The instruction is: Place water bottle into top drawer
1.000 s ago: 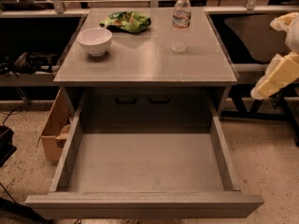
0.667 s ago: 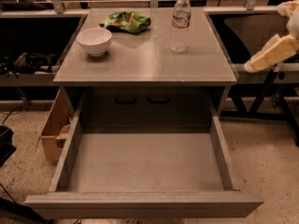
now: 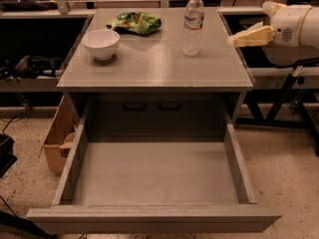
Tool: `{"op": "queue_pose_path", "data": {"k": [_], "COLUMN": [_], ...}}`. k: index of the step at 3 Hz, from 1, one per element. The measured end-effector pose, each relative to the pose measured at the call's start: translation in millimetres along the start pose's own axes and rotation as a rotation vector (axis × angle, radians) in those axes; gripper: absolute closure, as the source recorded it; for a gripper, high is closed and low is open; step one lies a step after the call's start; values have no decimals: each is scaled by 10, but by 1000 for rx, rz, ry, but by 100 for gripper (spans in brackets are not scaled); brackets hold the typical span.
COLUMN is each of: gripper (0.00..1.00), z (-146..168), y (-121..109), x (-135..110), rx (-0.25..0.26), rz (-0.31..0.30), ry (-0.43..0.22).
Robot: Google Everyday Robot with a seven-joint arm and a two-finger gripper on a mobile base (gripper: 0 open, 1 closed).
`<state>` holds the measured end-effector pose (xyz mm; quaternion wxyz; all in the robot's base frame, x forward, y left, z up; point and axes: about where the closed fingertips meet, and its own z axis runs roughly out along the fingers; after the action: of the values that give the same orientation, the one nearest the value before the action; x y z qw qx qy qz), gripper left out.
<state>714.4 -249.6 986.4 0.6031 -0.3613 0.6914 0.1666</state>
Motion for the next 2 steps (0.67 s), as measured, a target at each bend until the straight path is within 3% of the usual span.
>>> {"op": "queue_pose_path", "data": {"k": [1,2], "gripper": [0,0], "z": [14,170], "y": [13,-19], "x": [40,59], "rx": [-3,8], "rz": [0,20], "ry": [11,-34]}}
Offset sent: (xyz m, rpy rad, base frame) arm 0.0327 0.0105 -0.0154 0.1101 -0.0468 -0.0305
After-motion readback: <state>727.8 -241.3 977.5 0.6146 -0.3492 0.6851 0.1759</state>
